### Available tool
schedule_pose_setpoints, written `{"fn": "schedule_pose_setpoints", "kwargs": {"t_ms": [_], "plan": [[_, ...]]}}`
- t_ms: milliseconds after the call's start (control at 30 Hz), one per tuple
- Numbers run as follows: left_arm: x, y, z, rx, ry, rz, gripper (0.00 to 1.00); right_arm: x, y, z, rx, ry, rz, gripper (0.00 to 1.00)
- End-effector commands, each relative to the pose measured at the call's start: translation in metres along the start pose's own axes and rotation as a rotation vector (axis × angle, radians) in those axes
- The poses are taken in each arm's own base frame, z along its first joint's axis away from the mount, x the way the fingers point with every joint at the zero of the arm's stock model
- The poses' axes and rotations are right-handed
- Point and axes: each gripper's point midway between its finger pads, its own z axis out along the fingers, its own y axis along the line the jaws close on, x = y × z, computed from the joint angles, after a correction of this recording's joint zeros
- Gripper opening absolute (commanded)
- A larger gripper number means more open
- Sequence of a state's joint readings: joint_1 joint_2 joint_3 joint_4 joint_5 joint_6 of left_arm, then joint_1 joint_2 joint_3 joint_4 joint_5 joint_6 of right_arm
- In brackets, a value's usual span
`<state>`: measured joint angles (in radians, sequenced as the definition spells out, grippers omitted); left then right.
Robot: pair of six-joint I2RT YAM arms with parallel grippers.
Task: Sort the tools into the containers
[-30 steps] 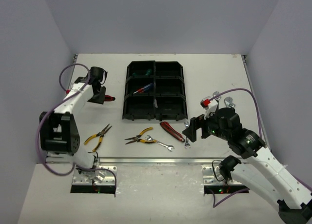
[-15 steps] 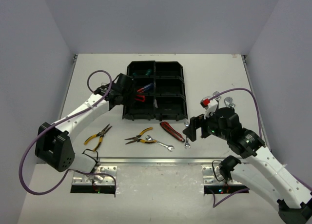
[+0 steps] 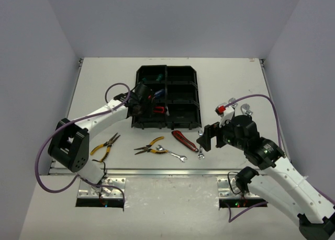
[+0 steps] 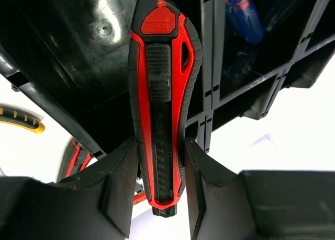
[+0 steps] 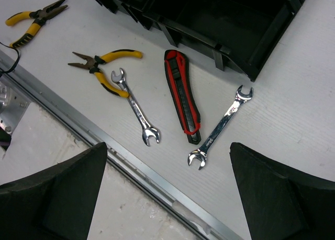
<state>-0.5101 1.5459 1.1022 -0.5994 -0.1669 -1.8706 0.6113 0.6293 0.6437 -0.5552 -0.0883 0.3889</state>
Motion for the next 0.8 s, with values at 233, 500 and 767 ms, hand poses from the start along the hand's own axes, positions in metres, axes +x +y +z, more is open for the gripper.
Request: {"fn": "schedule_pose_setpoints", "kwargs": {"t_ms": [233,500,767], "plan": [[-0.006,-0.007,-0.002,0.079,-0.029,-0.049,0.32,-0.009,0.000,0.001,0.000,-0.034,-0.017,0.99],[-0.004,-0.025,-0.010,0.121,-0.039,0.027,0.91,-0.007,0.002,0.004,-0.012,-0.016,-0.018,0.99],[-0.005,-0.057,-0.063,0.277,-0.040,0.157,1.00,0.009,0.002,0.019,-0.008,0.107,0.011,0.99]]}}
